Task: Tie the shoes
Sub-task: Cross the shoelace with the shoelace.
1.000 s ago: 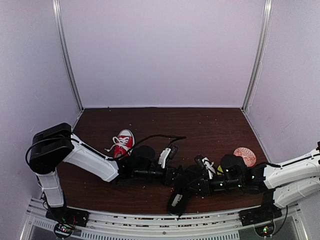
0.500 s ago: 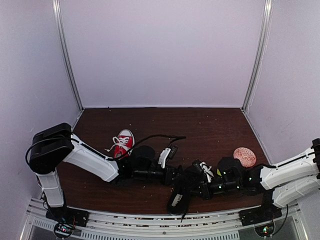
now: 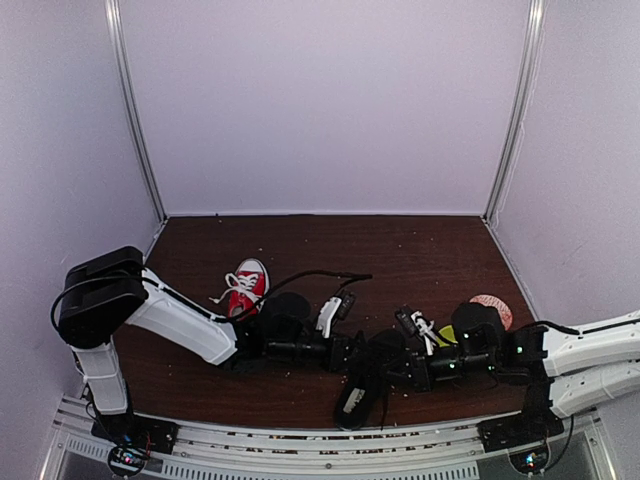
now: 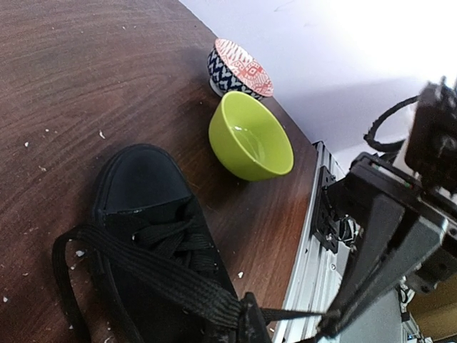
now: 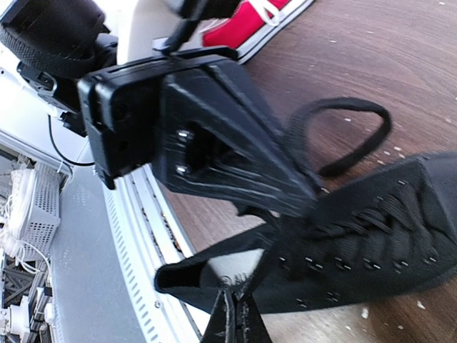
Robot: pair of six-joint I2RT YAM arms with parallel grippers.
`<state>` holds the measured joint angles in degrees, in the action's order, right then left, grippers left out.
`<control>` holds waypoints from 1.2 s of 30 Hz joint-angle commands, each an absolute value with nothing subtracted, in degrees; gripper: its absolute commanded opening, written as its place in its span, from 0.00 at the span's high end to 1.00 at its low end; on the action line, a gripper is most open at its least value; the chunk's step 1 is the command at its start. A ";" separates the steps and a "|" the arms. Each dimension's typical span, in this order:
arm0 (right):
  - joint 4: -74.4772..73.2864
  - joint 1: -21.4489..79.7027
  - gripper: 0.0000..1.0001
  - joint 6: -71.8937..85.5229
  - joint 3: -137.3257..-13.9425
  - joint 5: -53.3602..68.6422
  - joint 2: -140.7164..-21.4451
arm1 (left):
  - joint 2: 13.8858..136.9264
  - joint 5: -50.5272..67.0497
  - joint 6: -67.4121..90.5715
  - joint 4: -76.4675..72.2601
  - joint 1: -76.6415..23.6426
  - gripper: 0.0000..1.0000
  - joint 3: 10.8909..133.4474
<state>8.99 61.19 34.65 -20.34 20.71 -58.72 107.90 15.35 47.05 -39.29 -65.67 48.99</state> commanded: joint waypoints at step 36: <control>10.08 56.05 0.54 29.54 -17.03 16.12 -61.24 | 105.91 14.50 46.06 -40.56 -65.47 1.00 48.53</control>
